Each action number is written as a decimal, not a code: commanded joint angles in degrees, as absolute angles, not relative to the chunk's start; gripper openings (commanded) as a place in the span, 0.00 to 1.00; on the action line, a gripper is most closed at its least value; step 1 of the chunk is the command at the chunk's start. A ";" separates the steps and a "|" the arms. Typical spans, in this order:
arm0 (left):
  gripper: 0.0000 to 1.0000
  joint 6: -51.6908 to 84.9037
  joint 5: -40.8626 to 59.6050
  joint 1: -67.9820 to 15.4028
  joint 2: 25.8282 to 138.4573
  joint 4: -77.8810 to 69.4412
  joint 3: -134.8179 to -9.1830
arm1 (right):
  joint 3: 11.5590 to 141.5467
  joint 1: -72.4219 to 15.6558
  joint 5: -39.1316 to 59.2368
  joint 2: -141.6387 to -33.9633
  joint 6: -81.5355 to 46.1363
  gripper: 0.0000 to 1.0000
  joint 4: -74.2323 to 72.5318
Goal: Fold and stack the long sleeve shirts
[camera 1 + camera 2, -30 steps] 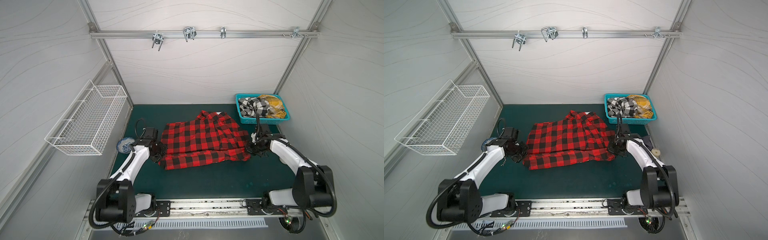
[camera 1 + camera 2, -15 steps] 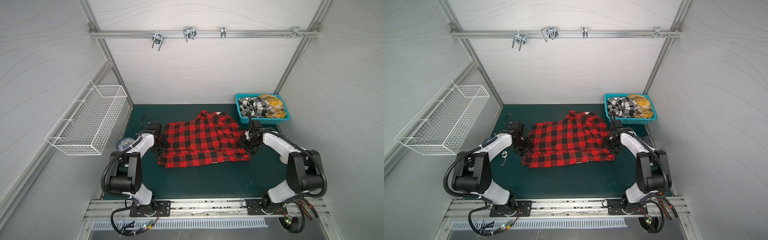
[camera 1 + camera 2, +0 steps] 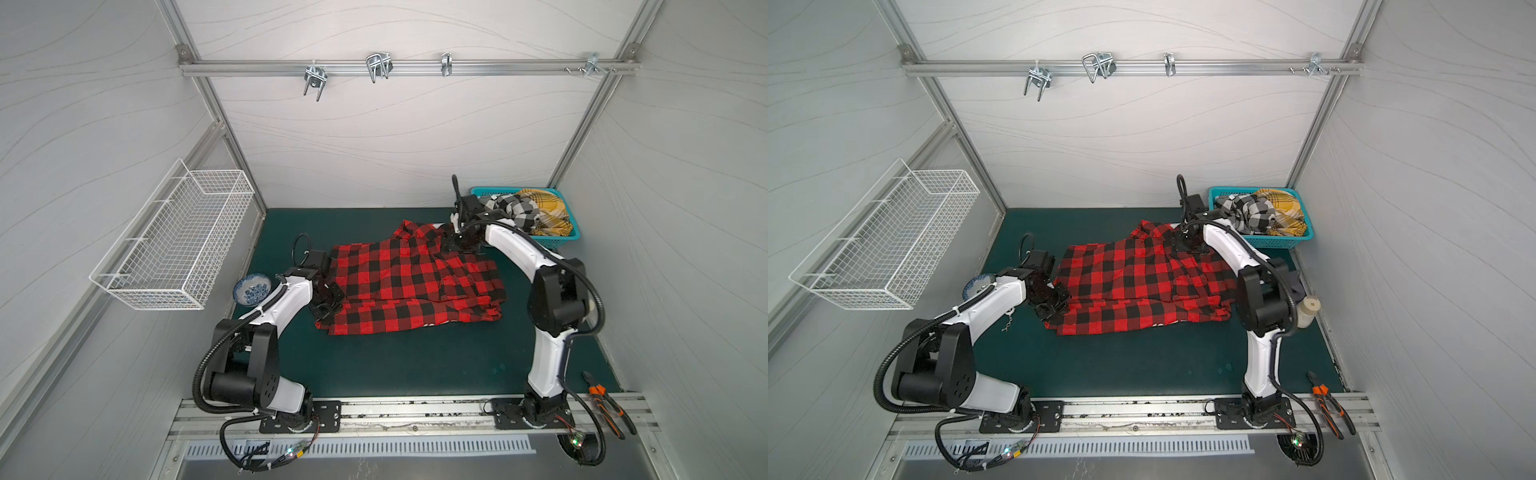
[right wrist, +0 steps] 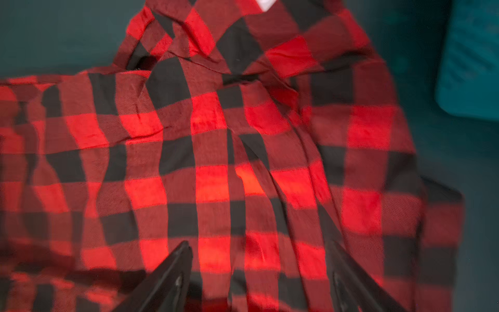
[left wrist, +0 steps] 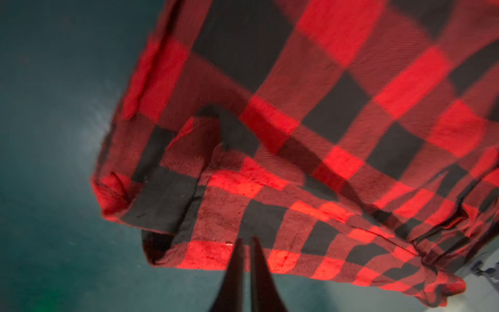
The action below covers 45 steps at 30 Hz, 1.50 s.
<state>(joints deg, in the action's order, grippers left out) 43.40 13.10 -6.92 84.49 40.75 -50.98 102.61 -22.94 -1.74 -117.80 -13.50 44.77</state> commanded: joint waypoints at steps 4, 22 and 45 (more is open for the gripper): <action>0.00 40.05 13.45 -6.95 86.49 39.55 -51.60 | 117.55 -22.14 -4.79 -131.93 -9.91 0.75 50.02; 0.00 39.29 15.37 -6.92 94.07 36.12 -49.27 | 124.50 -22.54 -8.91 -130.19 -9.12 0.04 49.66; 0.00 39.91 14.17 -7.22 91.90 35.68 -48.36 | 118.71 -27.16 -17.26 -106.09 -14.14 0.00 53.45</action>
<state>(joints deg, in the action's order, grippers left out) 39.83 15.20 -6.83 91.81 36.49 -48.60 120.75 -25.36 -15.00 -109.82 -10.76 52.05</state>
